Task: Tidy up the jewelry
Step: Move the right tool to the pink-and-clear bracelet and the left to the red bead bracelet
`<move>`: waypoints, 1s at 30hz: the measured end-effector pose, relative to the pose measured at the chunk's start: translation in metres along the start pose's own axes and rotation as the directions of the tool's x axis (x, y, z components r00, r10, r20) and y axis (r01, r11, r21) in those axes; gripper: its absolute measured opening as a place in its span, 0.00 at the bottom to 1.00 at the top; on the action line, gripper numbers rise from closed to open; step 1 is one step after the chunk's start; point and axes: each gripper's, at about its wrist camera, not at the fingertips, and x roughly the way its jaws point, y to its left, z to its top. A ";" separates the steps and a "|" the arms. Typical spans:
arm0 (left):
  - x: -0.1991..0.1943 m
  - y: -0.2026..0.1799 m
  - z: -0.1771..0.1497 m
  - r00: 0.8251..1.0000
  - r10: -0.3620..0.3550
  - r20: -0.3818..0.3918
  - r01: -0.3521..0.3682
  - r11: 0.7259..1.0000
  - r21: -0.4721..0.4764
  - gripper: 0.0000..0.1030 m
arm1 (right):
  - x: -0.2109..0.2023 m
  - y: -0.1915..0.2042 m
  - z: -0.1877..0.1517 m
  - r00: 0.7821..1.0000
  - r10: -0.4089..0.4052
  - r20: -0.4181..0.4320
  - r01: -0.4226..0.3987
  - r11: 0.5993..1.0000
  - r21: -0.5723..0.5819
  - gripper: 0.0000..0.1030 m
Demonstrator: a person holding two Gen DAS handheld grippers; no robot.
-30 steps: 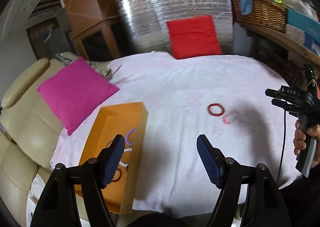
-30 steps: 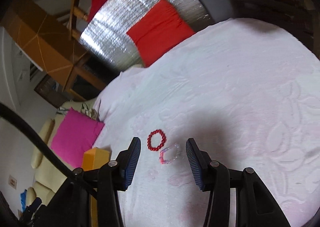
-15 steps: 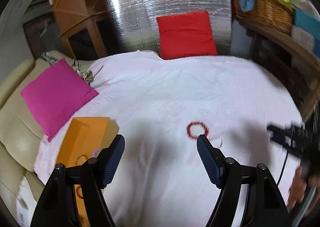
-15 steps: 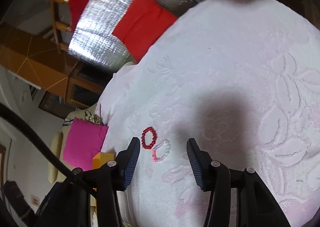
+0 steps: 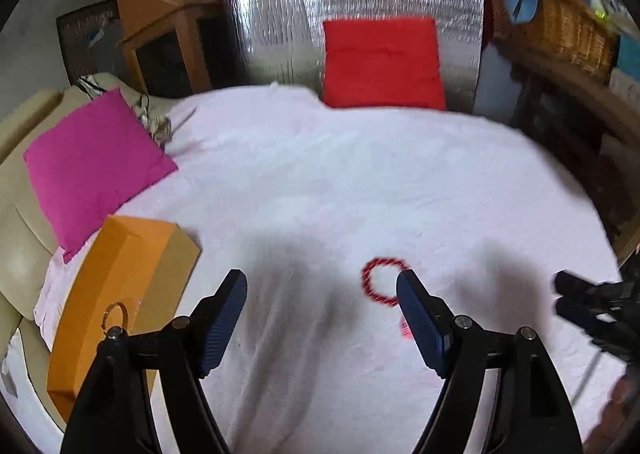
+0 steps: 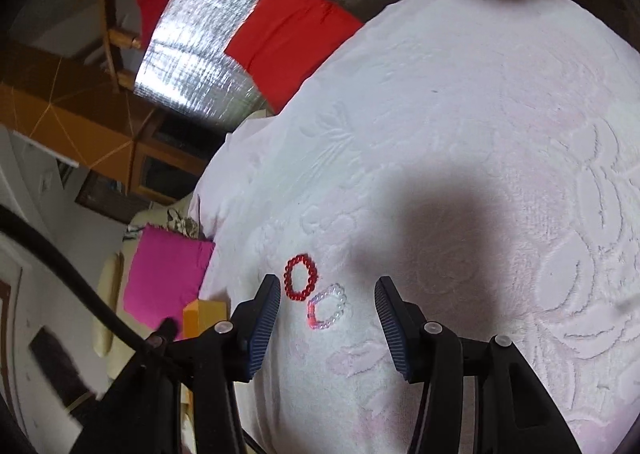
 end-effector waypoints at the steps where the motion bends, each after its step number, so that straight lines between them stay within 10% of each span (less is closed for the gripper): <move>1: 0.007 0.001 -0.002 1.000 0.008 -0.011 -0.008 1.000 0.005 0.76 | 0.001 0.002 -0.002 1.000 -0.012 -0.004 0.012 1.000 -0.016 0.52; 15: 0.081 0.030 -0.023 0.999 -0.008 -0.039 0.014 0.990 0.140 0.75 | 0.050 0.023 -0.017 0.981 -0.193 -0.013 0.188 0.970 -0.153 0.47; 30: 0.117 0.063 -0.024 0.987 -0.094 -0.133 0.102 0.993 0.059 0.75 | 0.112 0.036 -0.031 0.938 -0.345 -0.029 0.330 0.915 -0.231 0.27</move>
